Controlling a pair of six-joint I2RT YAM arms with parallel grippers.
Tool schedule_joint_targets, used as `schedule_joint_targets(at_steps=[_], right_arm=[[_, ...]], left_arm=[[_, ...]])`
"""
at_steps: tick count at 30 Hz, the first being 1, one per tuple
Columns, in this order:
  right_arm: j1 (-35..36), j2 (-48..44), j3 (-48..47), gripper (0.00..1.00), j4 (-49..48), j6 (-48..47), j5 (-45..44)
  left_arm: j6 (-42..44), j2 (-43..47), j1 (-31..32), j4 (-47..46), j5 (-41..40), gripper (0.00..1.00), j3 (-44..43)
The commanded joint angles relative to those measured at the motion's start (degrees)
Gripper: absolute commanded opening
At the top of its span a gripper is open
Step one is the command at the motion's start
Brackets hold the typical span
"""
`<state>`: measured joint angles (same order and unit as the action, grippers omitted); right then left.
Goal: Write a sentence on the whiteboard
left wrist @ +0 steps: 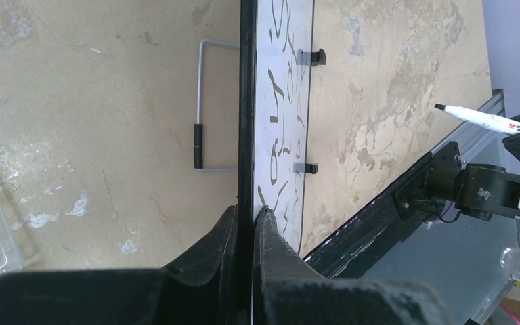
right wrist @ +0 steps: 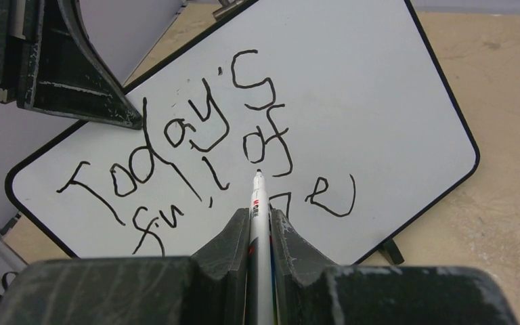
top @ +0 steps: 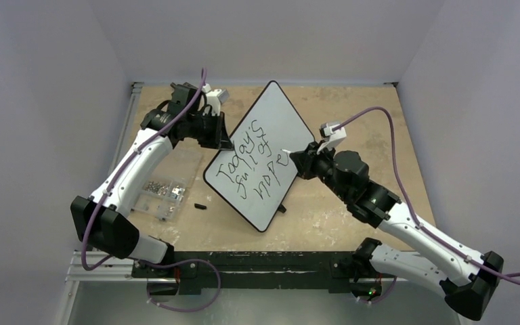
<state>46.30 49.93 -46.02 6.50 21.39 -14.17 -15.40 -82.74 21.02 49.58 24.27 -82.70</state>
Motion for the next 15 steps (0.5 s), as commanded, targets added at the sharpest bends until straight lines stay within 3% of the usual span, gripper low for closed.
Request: schedule_joint_targets(at_steps=[1, 8, 15], right_arm=[[-0.6, -1.9, 0.1, 0.0, -0.4, -0.8, -3.3], [-0.8, -3.0, 1.6, 0.0, -0.7, -0.9, -2.0], [-0.8, -2.7, 2.8, 0.0, -1.5, -0.3, -0.6]], left_arm=[[3.7, -2.5, -0.3, 1.7, -11.1, 0.0, -0.1], [3.7, -3.7, -0.2, 2.3, -11.5, 0.0, -0.3], [3.9, -3.4, -0.1, 2.4, -12.3, 0.08, -0.2]])
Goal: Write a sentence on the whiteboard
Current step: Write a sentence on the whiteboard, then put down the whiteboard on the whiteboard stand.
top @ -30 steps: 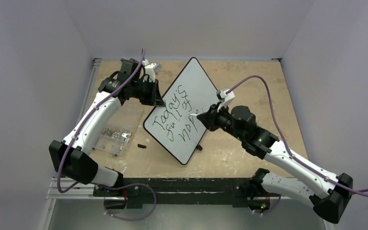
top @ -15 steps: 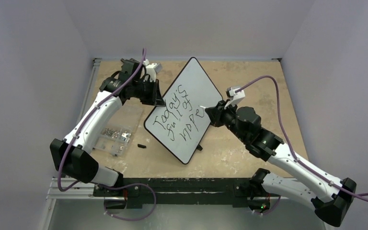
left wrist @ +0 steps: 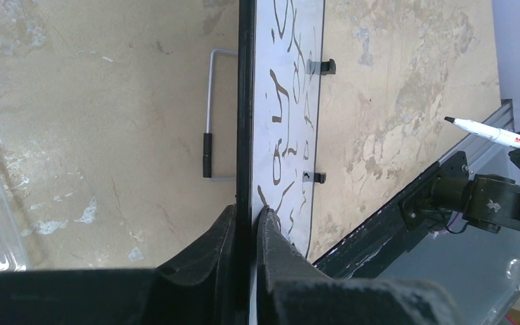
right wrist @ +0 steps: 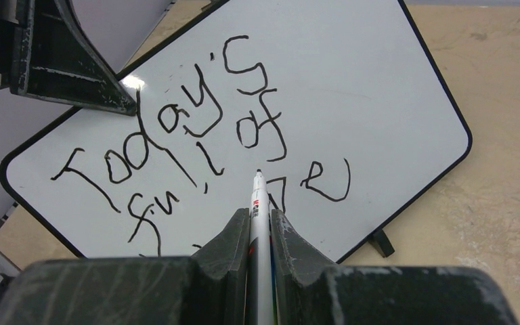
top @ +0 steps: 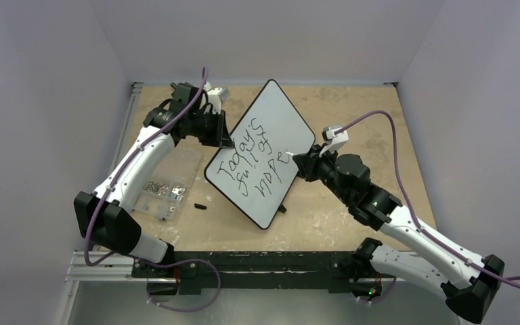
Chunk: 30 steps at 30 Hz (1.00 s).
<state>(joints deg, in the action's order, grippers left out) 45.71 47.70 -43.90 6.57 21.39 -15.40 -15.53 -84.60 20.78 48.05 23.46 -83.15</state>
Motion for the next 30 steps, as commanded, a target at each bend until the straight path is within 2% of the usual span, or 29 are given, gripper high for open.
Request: schedule_joint_targets(at_steps=[1, 6, 12, 19, 26, 30], right_arm=[[-0.2, -0.4, 0.7, 0.0, -1.6, -0.2, 0.7], [-0.2, 0.1, 0.8, 0.0, -1.9, -0.1, 1.1], [-0.2, 0.3, 1.0, 0.0, -1.9, -0.3, 1.1], [-0.2, 0.0, 2.0, 0.0, -2.5, 0.1, 1.3], [-0.2, -0.4, 2.6, 0.0, -2.2, 0.0, 1.2], [-0.2, -0.6, 3.1, 0.0, -2.3, 0.0, 1.1]], left_arm=[[4.0, -1.5, 0.2, 4.0, -11.6, 0.09, 0.3], [4.0, -1.4, 0.4, 4.8, -13.3, 0.14, 0.2], [3.9, -0.9, 1.6, 6.1, -14.9, 0.14, -0.2], [3.8, 0.5, 3.1, 7.7, -16.6, 0.06, 0.6], [4.6, 4.7, 3.8, 7.3, -16.8, 0.05, 4.6], [6.0, 6.5, 4.3, 6.0, -14.2, 0.05, 7.7]])
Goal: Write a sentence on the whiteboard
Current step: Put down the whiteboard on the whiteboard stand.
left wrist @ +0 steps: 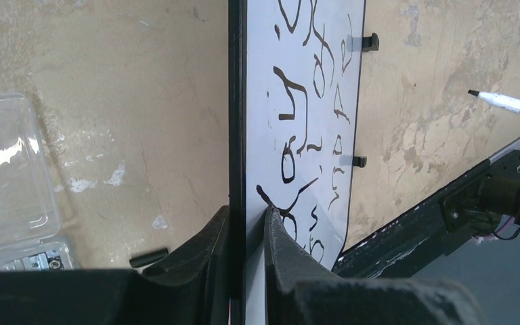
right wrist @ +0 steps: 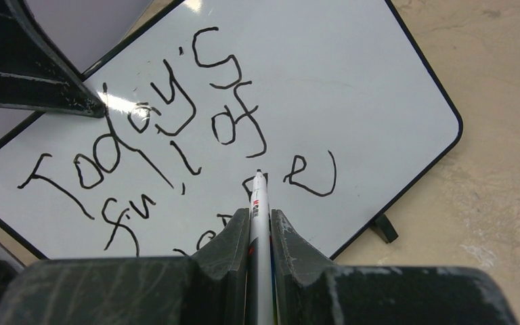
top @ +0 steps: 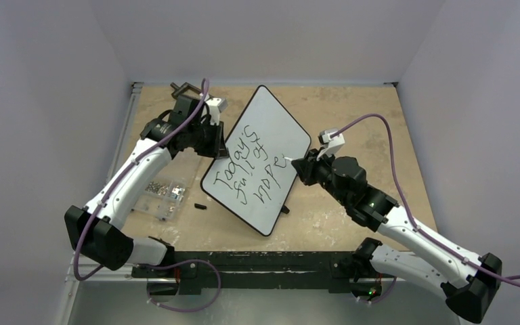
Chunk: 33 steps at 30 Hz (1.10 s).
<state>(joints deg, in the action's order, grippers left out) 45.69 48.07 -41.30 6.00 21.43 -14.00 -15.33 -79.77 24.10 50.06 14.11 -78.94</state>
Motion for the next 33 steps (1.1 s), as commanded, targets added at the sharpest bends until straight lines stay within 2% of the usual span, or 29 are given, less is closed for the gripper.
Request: schedule_joint_targets(at_steps=[1, 7, 19, 33], right_arm=[[-0.2, -0.9, 0.6, 0.0, -1.7, 0.0, -0.2], [-0.2, -0.9, 1.2, 0.0, -2.1, 0.5, -0.1], [-0.3, -0.6, 1.6, 0.0, -2.1, 0.4, -0.3], [-0.6, -0.5, 1.9, 0.0, -2.3, 0.5, -0.1]], left_arm=[[6.1, 1.7, 1.5, 3.9, -4.8, 0.05, 3.9], [6.7, 1.3, 3.5, 4.3, -6.6, 0.08, 4.9], [6.2, -0.3, 4.3, 5.4, -10.2, 0.3, 5.9], [5.5, -0.4, 5.2, 5.4, -10.9, 0.35, 5.1]])
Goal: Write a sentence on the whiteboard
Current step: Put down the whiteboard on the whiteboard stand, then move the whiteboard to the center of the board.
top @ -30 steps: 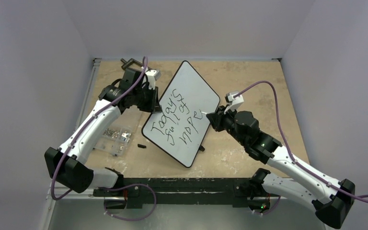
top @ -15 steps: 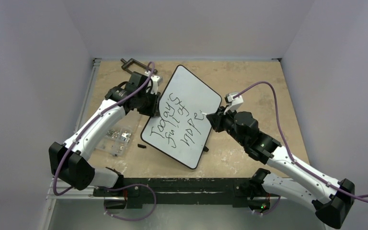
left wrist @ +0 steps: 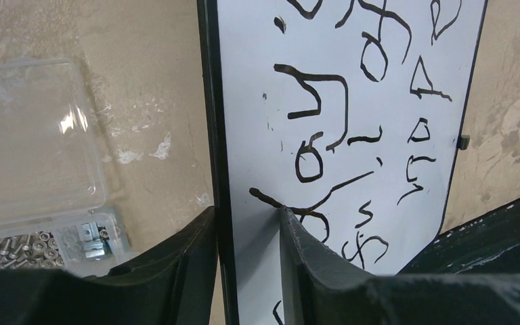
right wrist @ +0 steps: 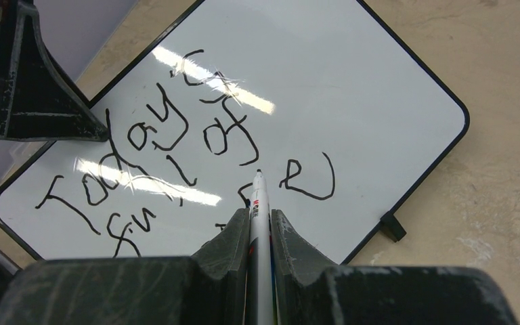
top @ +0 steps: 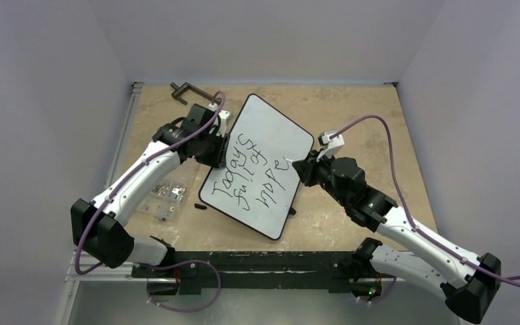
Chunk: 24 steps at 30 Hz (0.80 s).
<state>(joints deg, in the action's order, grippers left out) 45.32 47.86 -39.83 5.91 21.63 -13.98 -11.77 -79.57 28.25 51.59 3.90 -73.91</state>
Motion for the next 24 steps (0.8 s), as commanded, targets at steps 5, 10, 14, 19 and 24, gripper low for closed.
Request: schedule_joint_targets(at_steps=[5, 10, 14, 19, 24], right_arm=[[-0.2, -0.4, 0.3, 0.0, -1.9, 0.3, -0.1], [-0.2, -0.5, 0.2, 0.0, -1.6, 0.1, -0.2], [-0.2, -0.7, 0.2, 0.0, -1.4, 0.0, -0.2], [-0.2, -1.0, 0.2, 0.0, -1.2, 0.0, -0.1], [-0.3, -1.1, 0.1, 0.0, -1.2, 0.0, 0.1]], left_arm=[[1.3, 0.2, 1.2, 4.1, 0.5, 0.42, -1.7], [0.9, 1.6, 1.3, 4.3, 1.1, 0.5, -2.8], [0.6, 2.7, 1.3, 4.6, 1.5, 0.55, -3.3], [-0.6, 4.6, 1.2, 5.7, 0.8, 0.61, -5.3], [-1.9, 5.6, 1.1, 9.6, -5.2, 0.59, -10.5]])
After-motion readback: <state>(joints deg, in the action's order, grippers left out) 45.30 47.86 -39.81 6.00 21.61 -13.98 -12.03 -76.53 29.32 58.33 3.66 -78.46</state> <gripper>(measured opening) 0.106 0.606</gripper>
